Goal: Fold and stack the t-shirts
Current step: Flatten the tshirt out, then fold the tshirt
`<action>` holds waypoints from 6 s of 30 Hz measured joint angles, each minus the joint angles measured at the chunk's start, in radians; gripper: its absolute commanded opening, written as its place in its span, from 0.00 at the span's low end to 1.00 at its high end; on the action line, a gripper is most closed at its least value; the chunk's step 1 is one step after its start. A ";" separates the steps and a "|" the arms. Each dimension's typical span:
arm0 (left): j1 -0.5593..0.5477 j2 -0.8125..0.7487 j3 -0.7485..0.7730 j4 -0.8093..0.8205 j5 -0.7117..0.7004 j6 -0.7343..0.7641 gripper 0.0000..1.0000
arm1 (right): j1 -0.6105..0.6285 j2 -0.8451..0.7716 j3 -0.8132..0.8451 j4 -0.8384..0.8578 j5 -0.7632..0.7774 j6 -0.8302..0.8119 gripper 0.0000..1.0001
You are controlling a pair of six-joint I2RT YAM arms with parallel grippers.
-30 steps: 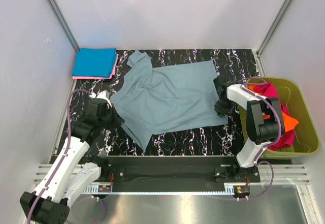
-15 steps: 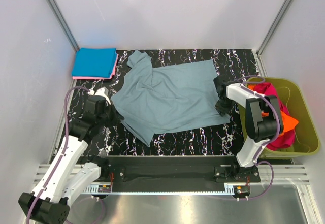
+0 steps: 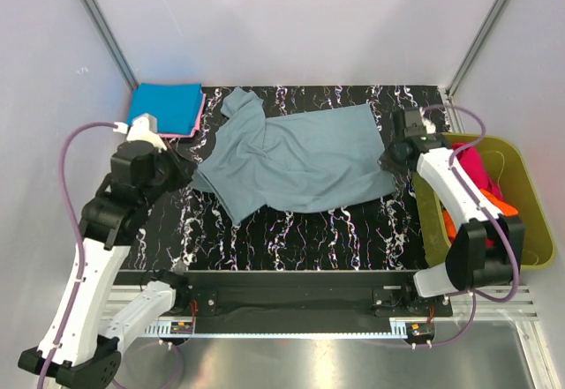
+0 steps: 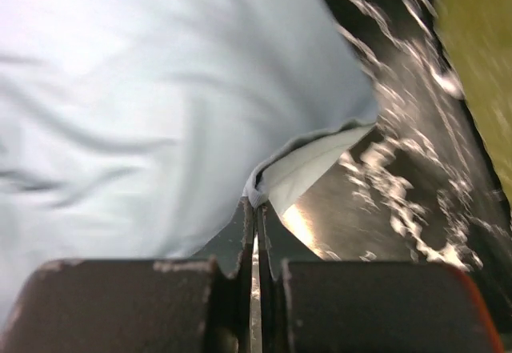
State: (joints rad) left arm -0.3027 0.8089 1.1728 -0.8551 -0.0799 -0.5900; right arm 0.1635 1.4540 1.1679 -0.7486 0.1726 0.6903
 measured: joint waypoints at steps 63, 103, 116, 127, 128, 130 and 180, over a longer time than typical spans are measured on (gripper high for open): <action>0.194 0.883 0.213 0.890 0.003 0.422 0.00 | -0.058 0.304 0.238 0.528 -0.193 -0.298 0.00; 0.150 0.608 0.356 0.882 0.071 0.284 0.00 | -0.257 0.544 0.563 0.466 -0.286 -0.249 0.00; 0.127 0.159 0.365 0.827 -0.073 0.355 0.00 | -0.246 0.048 0.422 0.487 -0.254 -0.238 0.00; 0.128 0.068 0.581 0.827 0.019 0.351 0.00 | -0.247 -0.328 0.459 0.519 -0.273 -0.237 0.00; 0.128 0.047 0.590 0.827 0.028 0.350 0.00 | -0.247 -0.356 0.469 0.519 -0.274 -0.239 0.00; 0.128 -0.002 0.621 0.828 0.045 0.349 0.00 | -0.246 -0.410 0.515 0.519 -0.283 -0.243 0.00; 0.236 1.022 0.201 1.056 -0.001 0.391 0.00 | -0.236 0.637 0.429 0.800 -0.393 -0.166 0.00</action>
State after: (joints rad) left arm -0.0669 1.8309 1.3739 0.2012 -0.0811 -0.1986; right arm -0.0727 2.0911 1.5967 0.0513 -0.2207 0.5247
